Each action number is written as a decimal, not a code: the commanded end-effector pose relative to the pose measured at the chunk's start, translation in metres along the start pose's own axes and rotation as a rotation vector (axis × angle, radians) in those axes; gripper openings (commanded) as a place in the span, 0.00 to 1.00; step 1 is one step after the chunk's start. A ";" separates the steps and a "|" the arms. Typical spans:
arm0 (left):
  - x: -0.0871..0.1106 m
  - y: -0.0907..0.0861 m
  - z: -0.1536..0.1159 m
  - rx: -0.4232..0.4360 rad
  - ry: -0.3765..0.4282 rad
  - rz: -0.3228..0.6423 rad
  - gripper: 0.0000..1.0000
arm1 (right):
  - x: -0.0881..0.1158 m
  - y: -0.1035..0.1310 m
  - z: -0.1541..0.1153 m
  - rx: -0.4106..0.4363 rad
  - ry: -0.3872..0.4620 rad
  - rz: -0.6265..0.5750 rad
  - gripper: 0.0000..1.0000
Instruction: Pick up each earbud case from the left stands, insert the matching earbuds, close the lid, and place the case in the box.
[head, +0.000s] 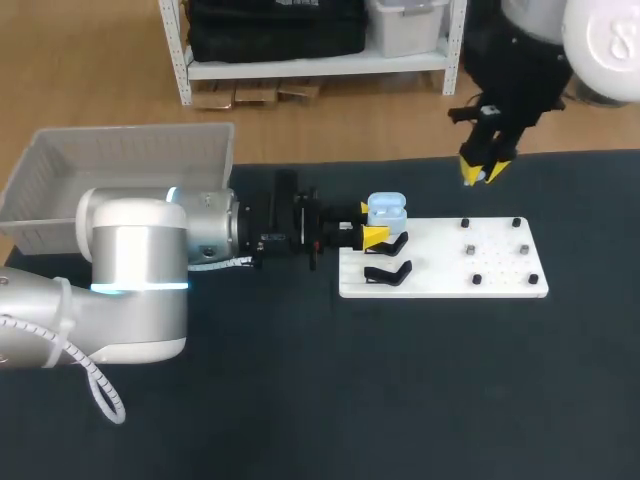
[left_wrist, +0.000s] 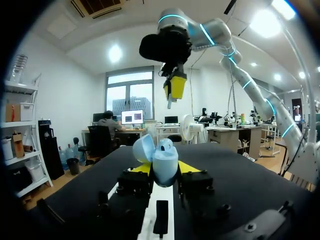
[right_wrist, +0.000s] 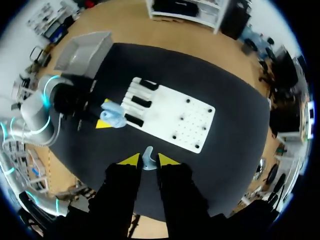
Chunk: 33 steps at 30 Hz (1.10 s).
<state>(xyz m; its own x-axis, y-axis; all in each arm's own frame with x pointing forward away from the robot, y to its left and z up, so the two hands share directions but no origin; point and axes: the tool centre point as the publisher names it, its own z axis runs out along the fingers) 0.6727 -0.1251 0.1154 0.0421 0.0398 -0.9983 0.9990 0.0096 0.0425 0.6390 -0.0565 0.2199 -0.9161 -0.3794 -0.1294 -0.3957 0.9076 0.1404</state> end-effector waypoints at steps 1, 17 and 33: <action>0.001 0.000 0.000 -0.002 -0.003 0.002 0.00 | -0.001 0.016 0.001 -0.003 0.045 -0.178 0.00; 0.001 0.000 0.000 -0.002 -0.003 0.002 0.00 | -0.019 0.066 0.008 -0.001 0.045 -0.313 0.00; 0.001 0.000 0.000 -0.002 -0.003 0.002 0.00 | -0.028 0.085 0.019 0.011 0.063 -0.335 0.00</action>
<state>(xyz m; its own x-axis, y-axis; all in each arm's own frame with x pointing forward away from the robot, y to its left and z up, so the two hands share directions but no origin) 0.6727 -0.1251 0.1154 0.0421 0.0398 -0.9983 0.9990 0.0095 0.0426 0.6307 0.0347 0.2161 -0.7380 -0.6660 -0.1082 -0.6744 0.7332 0.0867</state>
